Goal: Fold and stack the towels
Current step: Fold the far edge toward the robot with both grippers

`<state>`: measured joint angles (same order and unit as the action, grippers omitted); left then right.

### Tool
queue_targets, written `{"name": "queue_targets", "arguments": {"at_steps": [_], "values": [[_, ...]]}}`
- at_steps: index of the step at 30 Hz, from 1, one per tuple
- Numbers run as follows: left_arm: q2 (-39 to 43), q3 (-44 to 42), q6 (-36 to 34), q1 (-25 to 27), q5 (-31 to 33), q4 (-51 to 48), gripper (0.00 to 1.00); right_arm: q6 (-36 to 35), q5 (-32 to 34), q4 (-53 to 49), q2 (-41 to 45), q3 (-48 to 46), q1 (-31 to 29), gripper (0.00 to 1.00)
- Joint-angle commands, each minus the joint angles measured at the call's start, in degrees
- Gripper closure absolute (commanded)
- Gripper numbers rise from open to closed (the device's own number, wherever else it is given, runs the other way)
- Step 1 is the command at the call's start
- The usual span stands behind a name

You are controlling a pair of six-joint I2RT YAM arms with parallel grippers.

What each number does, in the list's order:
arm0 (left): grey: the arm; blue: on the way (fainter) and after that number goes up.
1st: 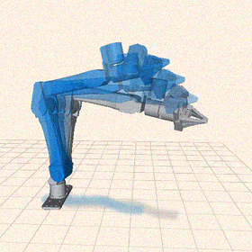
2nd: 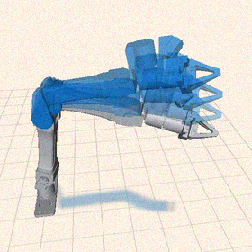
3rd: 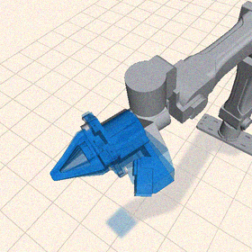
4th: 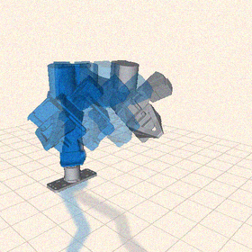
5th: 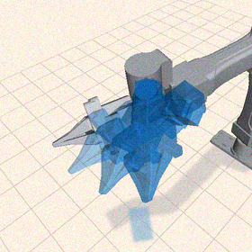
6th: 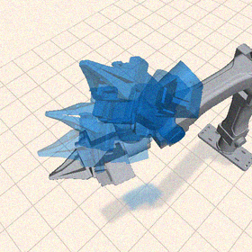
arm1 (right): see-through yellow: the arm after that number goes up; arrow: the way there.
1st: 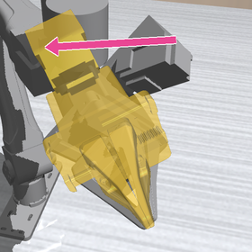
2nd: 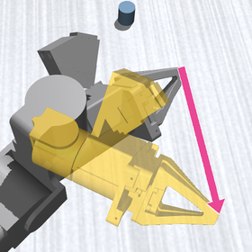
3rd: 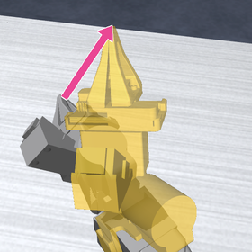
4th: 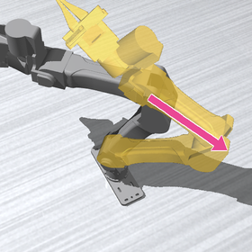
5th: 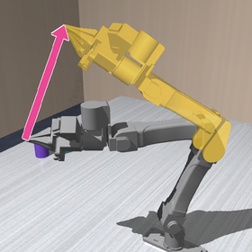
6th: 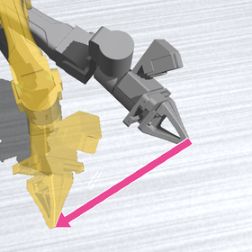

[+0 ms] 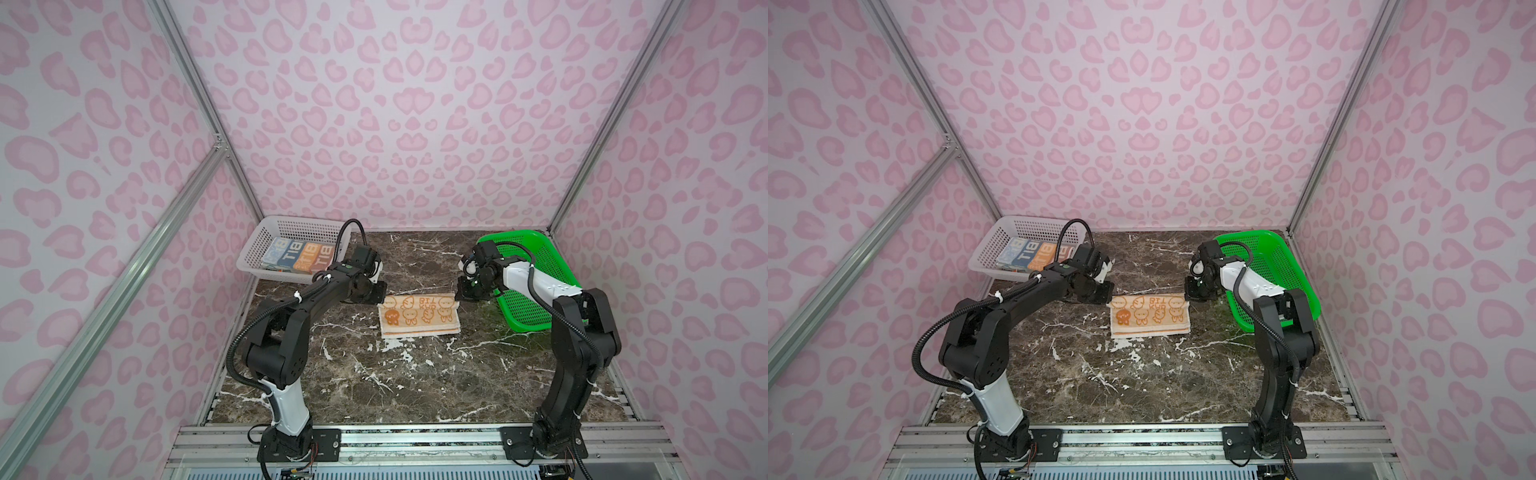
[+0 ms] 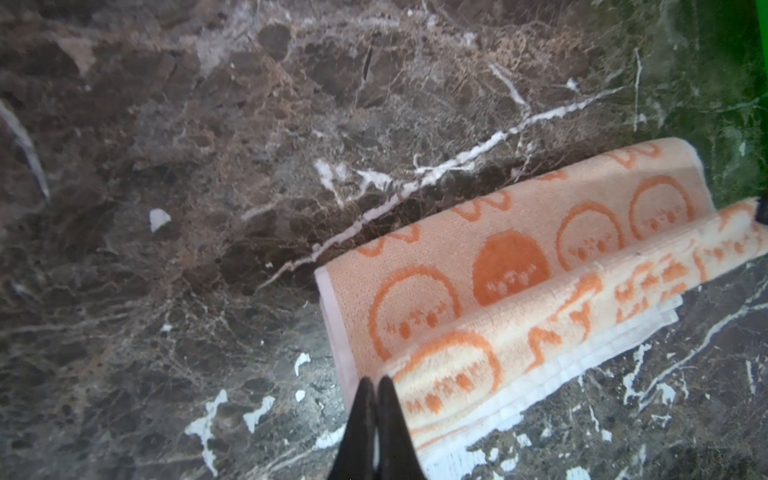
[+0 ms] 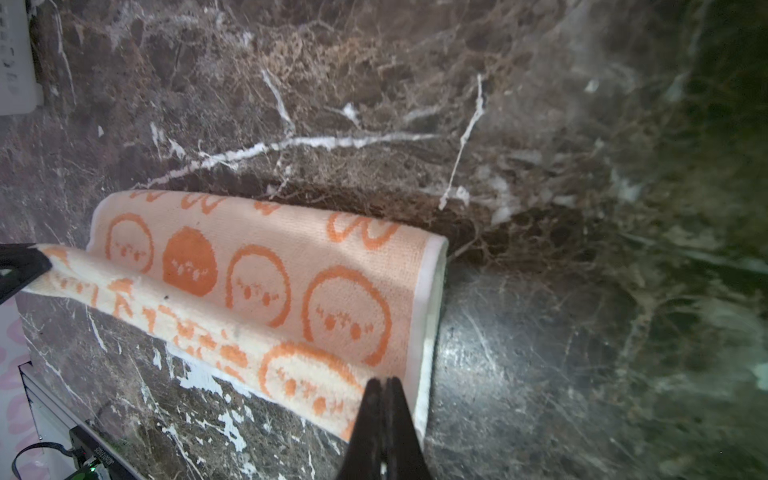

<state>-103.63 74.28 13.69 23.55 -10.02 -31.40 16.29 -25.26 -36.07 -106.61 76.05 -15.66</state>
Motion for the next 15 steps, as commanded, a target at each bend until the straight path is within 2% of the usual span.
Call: {"name": "queue_targets", "arguments": {"at_steps": [1, 15], "values": [[2.0, -2.1, 2.4, 0.3, 3.1, 0.6, 0.97, 0.9, 4.1, 1.4, 1.1, -2.3, -0.5, 1.00], [3.3, -9.4, 5.1, 4.0, 3.7, 3.6, 0.97, 1.4, 4.3, 3.2, 0.5, -5.0, -0.2, 1.00]]}}
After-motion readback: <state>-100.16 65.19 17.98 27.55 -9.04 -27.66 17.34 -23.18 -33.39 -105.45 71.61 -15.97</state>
